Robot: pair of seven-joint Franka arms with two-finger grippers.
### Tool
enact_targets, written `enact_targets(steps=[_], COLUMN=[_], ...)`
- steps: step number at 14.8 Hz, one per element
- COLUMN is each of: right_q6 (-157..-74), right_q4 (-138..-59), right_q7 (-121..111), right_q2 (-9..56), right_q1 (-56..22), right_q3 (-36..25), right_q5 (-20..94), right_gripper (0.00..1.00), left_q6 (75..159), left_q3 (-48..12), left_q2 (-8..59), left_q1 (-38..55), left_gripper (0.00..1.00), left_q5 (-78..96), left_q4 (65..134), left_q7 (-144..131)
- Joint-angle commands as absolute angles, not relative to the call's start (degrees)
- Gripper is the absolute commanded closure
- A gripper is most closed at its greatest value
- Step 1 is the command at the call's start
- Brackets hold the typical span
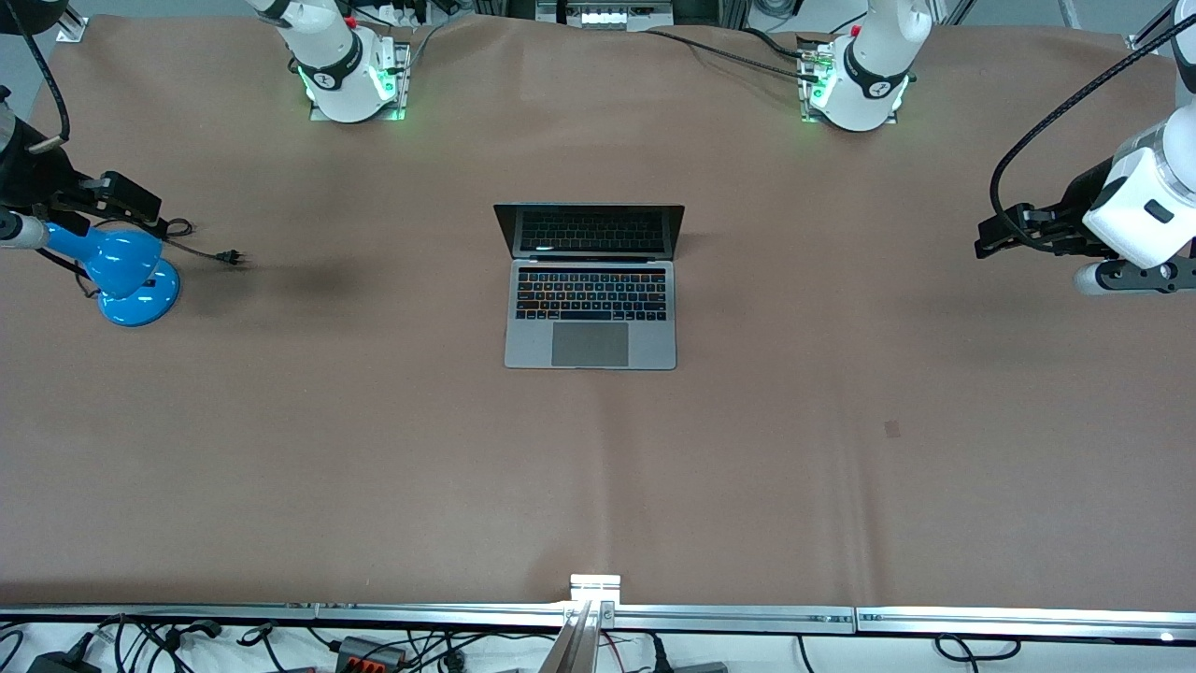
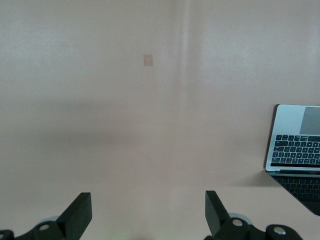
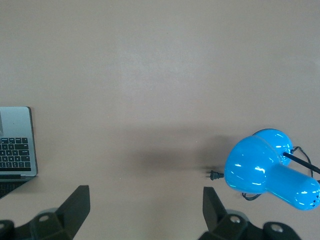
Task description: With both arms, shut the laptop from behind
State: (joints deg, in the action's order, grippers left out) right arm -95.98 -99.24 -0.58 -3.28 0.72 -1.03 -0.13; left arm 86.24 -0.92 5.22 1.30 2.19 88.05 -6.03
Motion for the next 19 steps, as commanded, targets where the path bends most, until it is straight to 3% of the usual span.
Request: enact_targets(steps=[1, 8, 9, 10, 12, 13, 16, 17, 19], right_q6=[-95.6, -95.6, -96.0, -95.8, -95.7, -95.8, -95.6, -95.4, -93.9], right_q4=[-101.0, -101.2, -101.4, -101.4, -101.5, -101.5, -101.5, -101.5, -101.4], right_q7=[-1.3, -2.5, -3.0, -3.1, -3.0, -2.9, -2.5, -2.3, -1.7], right_q2=[-5.2, -5.4, -5.4, -5.4, -5.4, -5.4, -5.4, -5.4, -4.8], right_q1=[1.9, 1.9, 1.9, 1.9, 1.9, 1.9, 1.9, 1.9, 1.9], right_q3=[0.2, 0.0, -0.1, -0.1, -0.1, -0.1, -0.1, -0.1, 0.1], right_q5=[-0.4, -0.2, -0.1, -0.1, -0.1, -0.1, 0.1, 0.1, 3.1], right_gripper=[0.0, 0.0, 0.0, 0.47, 1.0, 1.0, 1.0, 1.0, 1.0], left_q6=[86.7, 86.1, 85.5, 85.3, 85.2, 84.8, 82.8, 82.4, 80.6], left_q3=[-1.1, -1.1, -1.1, -1.1, -1.1, -1.0, -1.1, -1.1, -1.1], left_q2=[4.1, 4.0, 4.0, 4.0, 4.0, 4.0, 3.8, 3.7, 3.7], left_q1=[0.9, 0.7, 0.7, 0.7, 0.6, 0.6, 0.6, 0.6, 0.6], left_gripper=[0.0, 0.0, 0.14, 0.28, 0.36, 0.4, 0.93, 0.99, 0.99], left_q5=[0.6, 0.8, 0.8, 0.9, 1.0, 1.1, 1.1, 1.1, 1.6], left_q4=[89.2, 89.2, 89.2, 89.2, 89.2, 89.2, 89.0, 88.9, 88.9], left_q7=[-4.7, -4.8, -4.8, -4.9, -5.4, -5.5, -4.8, -4.8, -4.7])
